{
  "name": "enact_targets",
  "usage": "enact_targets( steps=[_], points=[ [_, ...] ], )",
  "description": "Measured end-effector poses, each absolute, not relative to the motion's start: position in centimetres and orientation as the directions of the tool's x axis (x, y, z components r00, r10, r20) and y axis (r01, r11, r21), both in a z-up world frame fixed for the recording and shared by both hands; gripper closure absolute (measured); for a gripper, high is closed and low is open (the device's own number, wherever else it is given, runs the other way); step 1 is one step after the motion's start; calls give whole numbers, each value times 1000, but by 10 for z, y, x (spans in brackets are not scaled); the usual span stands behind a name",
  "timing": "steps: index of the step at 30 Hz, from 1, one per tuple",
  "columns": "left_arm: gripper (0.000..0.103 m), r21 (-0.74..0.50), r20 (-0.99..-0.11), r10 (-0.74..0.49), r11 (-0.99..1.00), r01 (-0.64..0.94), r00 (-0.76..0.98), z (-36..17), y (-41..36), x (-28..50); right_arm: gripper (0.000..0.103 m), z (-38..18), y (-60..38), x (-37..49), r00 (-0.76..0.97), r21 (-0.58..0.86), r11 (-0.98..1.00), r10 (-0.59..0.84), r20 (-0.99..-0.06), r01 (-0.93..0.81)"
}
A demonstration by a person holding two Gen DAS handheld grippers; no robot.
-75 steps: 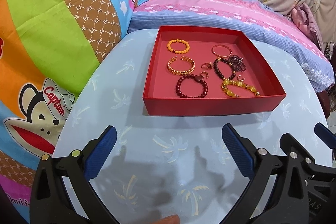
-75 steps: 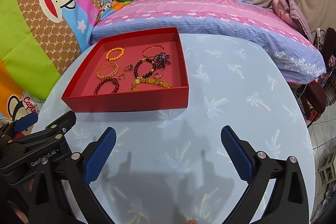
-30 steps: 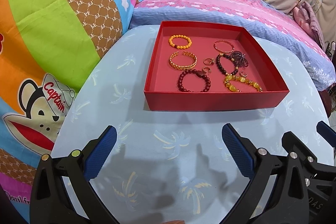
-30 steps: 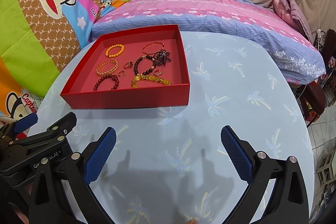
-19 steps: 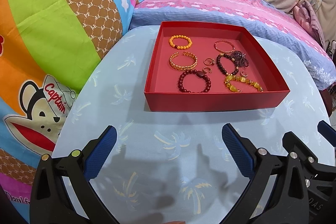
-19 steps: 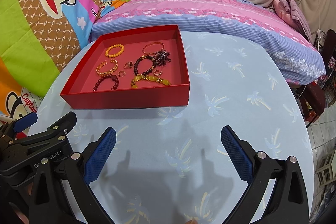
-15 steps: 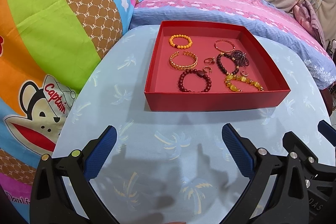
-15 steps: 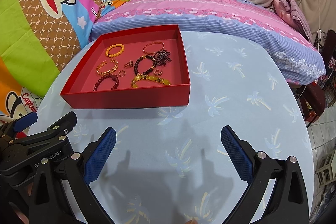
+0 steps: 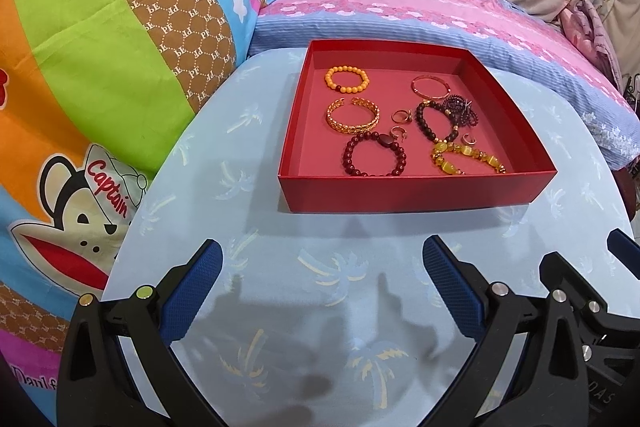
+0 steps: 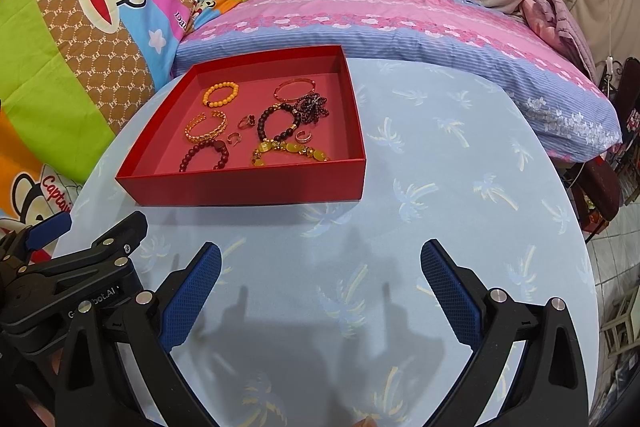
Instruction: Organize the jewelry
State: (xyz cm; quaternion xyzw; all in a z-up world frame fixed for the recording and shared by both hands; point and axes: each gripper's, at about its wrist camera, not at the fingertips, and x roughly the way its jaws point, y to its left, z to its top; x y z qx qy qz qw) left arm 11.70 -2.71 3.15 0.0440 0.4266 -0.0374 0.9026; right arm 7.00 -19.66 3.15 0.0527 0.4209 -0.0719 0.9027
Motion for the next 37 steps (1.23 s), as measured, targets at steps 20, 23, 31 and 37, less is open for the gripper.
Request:
enact_targets(
  steps=[20,23,31,37],
  points=[
    [7,60,-778,-15,993,98,628,29,-26,117,7,30,-194,69,626,33,985,-82,-775,170],
    [7,60,-778,-15,993,98,628,29,-26,117,7,30,-194,69,626,33,985,-82,-775,170],
    [7,69,-772,-8,993,97,635,30,-27,116,7,30,-194,69,626,34,985,-81,-776,170],
    [8,60,-771,-17,993,99,636,30,-28,116,7,31,-194,71,625,34,985,-82,-777,171]
  ],
)
